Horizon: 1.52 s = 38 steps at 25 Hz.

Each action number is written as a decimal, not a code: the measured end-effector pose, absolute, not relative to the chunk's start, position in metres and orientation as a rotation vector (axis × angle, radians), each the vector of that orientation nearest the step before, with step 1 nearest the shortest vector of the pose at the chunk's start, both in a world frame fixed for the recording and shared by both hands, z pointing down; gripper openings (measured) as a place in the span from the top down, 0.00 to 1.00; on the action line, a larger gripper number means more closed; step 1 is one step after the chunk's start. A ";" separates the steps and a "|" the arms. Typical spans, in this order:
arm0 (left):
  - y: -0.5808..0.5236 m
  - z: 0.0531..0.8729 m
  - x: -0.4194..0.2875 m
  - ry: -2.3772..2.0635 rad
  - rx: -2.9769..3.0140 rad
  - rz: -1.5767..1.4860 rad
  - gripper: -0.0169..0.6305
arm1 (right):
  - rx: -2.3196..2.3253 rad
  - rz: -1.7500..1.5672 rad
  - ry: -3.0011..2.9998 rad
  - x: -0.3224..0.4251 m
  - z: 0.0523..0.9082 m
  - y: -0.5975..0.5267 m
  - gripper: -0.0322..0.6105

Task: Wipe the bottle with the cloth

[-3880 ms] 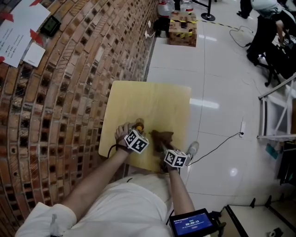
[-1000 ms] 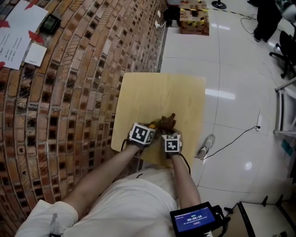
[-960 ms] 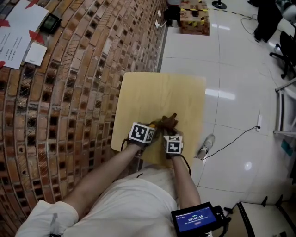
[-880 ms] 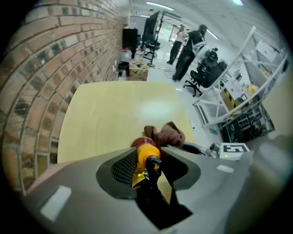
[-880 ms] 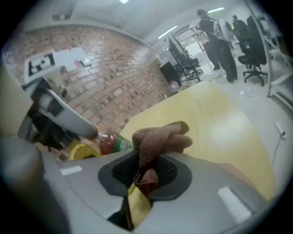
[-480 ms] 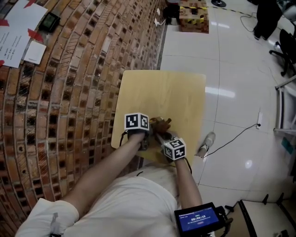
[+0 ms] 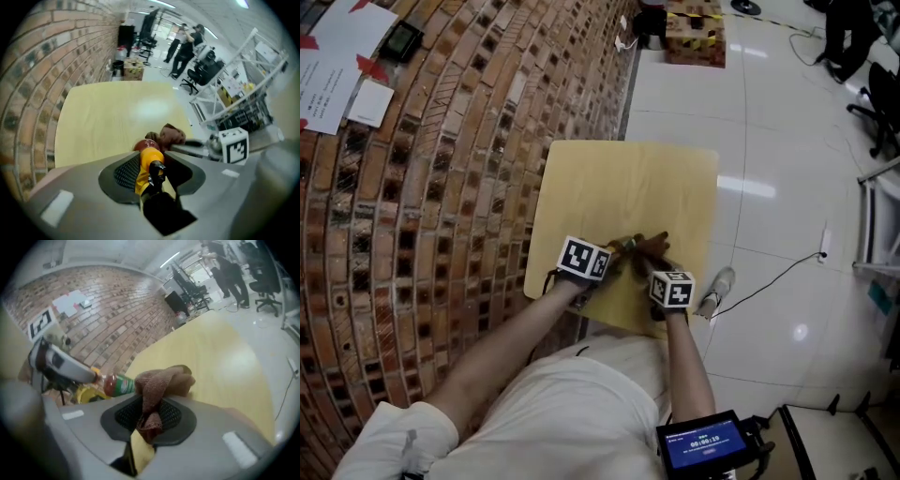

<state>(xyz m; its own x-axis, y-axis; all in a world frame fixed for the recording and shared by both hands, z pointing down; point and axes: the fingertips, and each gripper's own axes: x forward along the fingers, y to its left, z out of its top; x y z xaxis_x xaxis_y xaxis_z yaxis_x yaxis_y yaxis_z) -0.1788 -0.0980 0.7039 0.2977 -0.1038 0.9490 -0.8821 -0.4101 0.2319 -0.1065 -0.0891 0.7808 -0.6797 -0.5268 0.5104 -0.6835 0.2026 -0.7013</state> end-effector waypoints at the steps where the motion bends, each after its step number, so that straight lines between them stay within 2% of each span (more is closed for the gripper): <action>1: -0.096 0.703 -0.175 -0.842 1.821 1.286 0.71 | 1.205 1.512 -2.357 -0.091 0.770 -0.096 0.84; 5: -0.080 0.700 -0.159 -0.550 2.153 1.694 0.71 | 1.033 1.518 -2.620 -0.065 0.713 -0.117 0.85; 8: -0.061 0.704 -0.151 -0.270 2.343 1.982 0.71 | 0.700 1.459 -2.735 -0.087 0.677 -0.125 0.84; 11: -0.048 0.710 -0.149 -0.087 2.424 2.173 0.71 | 0.406 1.374 -2.673 -0.123 0.675 -0.120 0.85; 14: -0.044 0.712 -0.150 -0.042 2.439 2.219 0.71 | 0.306 1.274 -2.496 -0.149 0.714 -0.112 0.85; 17: -0.045 0.711 -0.152 -0.033 2.434 2.225 0.71 | 0.401 1.217 -2.349 -0.150 0.760 -0.118 0.85; 22: -0.041 0.712 -0.160 0.049 2.441 2.276 0.72 | 0.466 0.769 -2.176 -0.134 0.810 -0.111 0.85; 24: -0.039 0.714 -0.163 0.132 2.469 2.319 0.72 | 0.502 0.835 -2.265 -0.128 0.788 -0.124 0.85; 26: -0.039 0.714 -0.166 0.223 2.510 2.364 0.72 | 0.442 1.048 -2.427 -0.132 0.747 -0.136 0.85; 28: -0.037 0.714 -0.168 0.321 2.554 2.420 0.72 | 0.214 1.187 -2.538 -0.146 0.705 -0.129 0.85; 30: -0.034 0.715 -0.168 0.411 2.600 2.491 0.72 | -0.022 1.176 -2.553 -0.165 0.682 -0.112 0.85; 34: -0.030 0.718 -0.169 0.499 2.657 2.600 0.72 | -0.161 1.140 -2.436 -0.199 0.702 -0.094 0.85; 38: -0.029 0.717 -0.168 0.477 2.633 2.589 0.72 | -0.029 1.159 -2.292 -0.205 0.742 -0.105 0.84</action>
